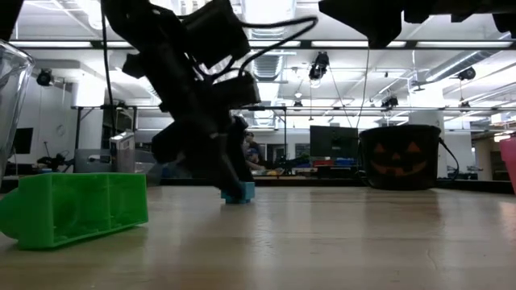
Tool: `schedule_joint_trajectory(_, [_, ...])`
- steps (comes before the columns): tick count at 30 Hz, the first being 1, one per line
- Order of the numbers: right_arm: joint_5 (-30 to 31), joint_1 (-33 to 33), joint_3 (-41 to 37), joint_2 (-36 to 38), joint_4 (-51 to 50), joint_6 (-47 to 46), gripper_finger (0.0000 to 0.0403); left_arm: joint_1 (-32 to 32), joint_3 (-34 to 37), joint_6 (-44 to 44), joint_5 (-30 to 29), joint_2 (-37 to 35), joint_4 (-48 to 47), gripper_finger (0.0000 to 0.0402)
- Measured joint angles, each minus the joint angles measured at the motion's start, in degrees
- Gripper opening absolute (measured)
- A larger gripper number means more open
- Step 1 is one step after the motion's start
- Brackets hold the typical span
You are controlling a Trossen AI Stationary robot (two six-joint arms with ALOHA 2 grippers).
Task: Pick & Place Toys
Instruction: Put the light blue game piece into the pink bin
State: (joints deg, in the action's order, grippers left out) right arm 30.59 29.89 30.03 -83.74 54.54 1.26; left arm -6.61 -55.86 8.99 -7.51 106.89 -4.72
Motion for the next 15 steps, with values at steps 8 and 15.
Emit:
schedule_joint_trajectory(8, [0.0,0.0,0.0,0.0,-0.2,0.0,0.0349,0.4,0.8,0.1,2.2,0.2,-0.5,0.0316])
schedule_joint_trajectory(15, [0.0,0.0,0.0,-0.7,-0.1,0.0,0.0349,0.4,0.9,0.0,2.4,0.2,-0.4,0.0278])
